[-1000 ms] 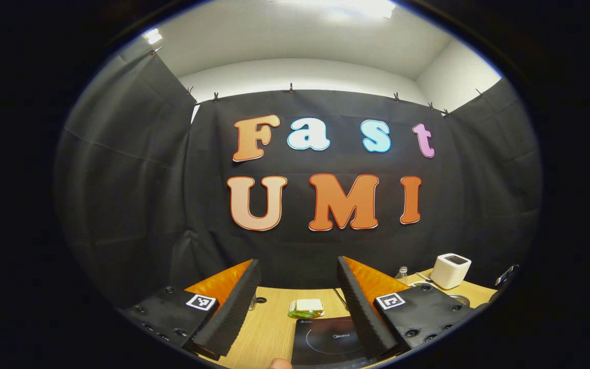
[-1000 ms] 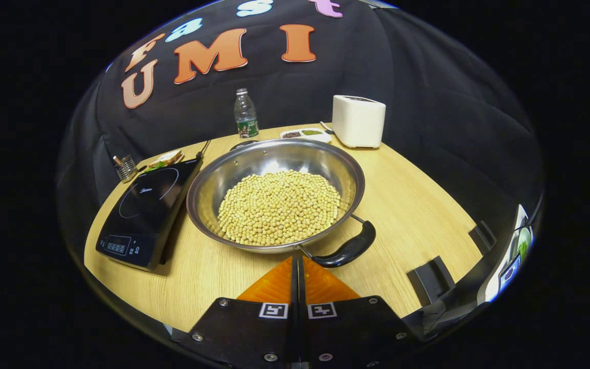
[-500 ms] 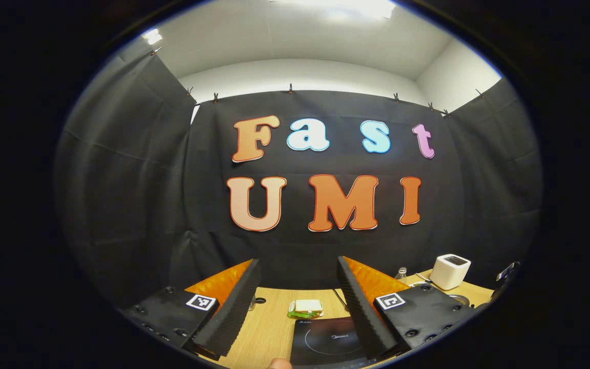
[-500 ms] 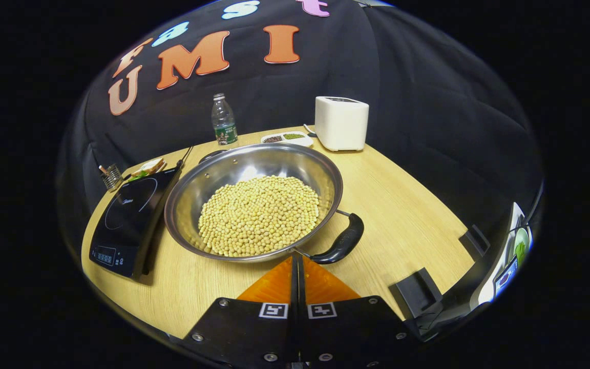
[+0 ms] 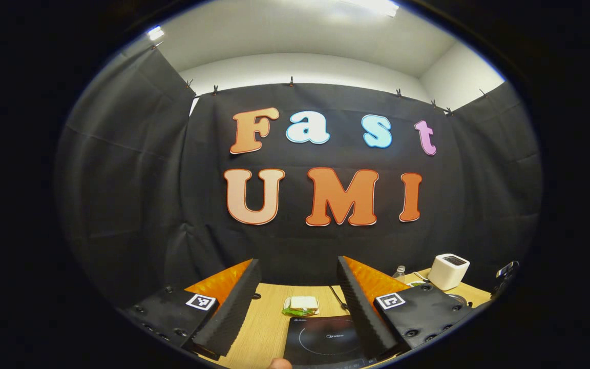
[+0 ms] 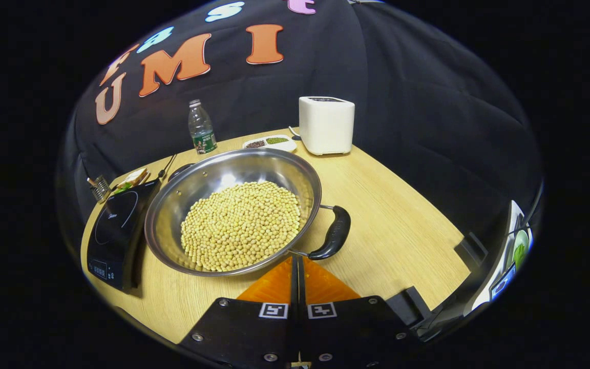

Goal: First push the handle of the pot to place it horizontally, then grasp the pot with both hands and set it on the induction cooktop.

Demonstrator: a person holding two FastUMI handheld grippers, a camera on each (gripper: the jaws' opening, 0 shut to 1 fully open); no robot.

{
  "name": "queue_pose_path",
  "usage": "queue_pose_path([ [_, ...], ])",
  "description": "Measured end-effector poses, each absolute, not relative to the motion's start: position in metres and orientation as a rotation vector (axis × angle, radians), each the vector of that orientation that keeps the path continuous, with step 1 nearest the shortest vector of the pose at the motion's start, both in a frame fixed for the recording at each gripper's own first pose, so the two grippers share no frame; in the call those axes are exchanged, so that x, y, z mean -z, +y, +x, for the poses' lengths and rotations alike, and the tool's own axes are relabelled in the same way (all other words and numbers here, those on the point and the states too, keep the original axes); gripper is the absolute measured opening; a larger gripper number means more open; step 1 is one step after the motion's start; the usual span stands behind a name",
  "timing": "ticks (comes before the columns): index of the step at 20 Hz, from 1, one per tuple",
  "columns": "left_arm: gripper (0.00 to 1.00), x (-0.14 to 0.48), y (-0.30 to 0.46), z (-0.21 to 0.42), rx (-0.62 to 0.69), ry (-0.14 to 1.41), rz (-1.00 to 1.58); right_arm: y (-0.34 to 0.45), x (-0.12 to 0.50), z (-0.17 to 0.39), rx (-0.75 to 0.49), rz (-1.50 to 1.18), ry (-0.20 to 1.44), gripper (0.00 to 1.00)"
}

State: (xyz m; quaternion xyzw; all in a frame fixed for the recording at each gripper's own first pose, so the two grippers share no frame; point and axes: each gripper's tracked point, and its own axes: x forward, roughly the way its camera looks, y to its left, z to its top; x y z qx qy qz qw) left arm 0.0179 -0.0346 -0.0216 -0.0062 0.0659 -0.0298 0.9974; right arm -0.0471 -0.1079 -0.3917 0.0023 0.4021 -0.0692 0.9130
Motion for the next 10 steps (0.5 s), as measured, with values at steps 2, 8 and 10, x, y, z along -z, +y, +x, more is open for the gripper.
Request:
queue_pose_path([
  [2, 0.99, 0.022, -0.037, 0.02, 0.06, 0.131, -0.014, -0.113, 0.393, -0.04, 0.15, 0.01, 0.827, 0.0],
  [8, 0.99, 0.034, -0.047, 0.024, 0.073, 0.159, -0.005, -0.124, 0.397, -0.02, 0.17, 0.029, 0.822, 0.0],
  [10, 0.99, 0.037, -0.05, 0.026, 0.078, 0.164, -0.006, -0.128, 0.399, -0.014, 0.172, 0.03, 0.823, 0.0],
])
